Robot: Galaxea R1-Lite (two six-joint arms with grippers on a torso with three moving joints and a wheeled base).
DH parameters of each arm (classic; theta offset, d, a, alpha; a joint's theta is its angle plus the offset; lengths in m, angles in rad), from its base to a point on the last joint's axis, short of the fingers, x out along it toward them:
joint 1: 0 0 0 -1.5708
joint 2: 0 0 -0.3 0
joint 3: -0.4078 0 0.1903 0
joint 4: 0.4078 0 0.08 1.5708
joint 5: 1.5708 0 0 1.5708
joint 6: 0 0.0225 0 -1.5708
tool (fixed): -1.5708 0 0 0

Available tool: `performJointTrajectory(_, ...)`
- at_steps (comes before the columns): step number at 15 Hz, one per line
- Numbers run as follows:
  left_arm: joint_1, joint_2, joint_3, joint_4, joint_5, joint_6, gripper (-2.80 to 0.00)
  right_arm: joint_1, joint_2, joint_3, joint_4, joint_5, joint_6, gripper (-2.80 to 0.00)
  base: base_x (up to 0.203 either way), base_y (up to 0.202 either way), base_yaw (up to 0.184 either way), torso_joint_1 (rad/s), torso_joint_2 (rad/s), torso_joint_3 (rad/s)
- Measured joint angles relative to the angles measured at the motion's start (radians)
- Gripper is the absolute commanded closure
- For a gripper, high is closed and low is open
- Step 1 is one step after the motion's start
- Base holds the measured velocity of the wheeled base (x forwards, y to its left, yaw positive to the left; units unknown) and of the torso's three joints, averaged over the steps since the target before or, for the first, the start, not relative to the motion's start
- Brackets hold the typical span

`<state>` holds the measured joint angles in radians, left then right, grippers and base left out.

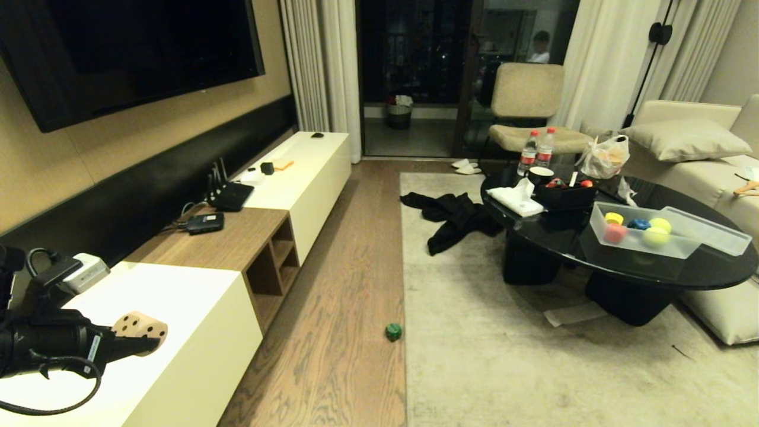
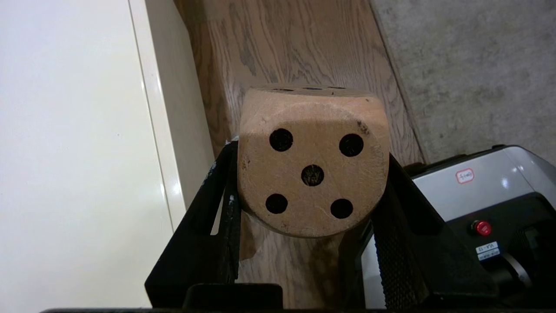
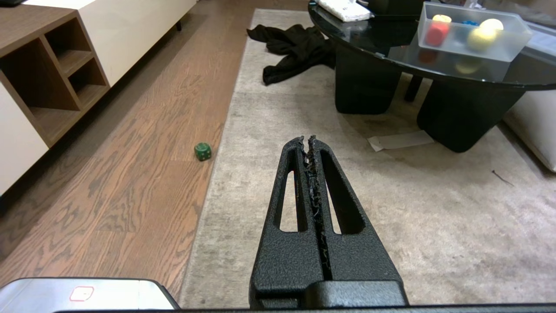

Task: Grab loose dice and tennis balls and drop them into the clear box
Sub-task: Put the toys in the box

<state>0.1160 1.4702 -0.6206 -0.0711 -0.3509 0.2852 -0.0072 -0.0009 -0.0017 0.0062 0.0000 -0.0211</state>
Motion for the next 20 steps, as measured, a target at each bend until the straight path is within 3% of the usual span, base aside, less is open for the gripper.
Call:
performJointTrajectory(13, -0.04, -0.19, 0.185, -0.168, 0.008, -0.139, 0.0, 0.0, 0.0, 0.0, 0.0, 0.0, -0.001, 0.0, 0.0, 0.0, 0.0, 0.0, 0.0, 0.0)
performJointTrajectory(20, -0.107, -0.506, 0.321, -0.164, 0.1, -0.254, 0.0, 0.0, 0.0, 0.0, 0.0, 0.001, -0.001, 0.0, 0.0, 0.0, 0.0, 0.0, 0.0, 0.0)
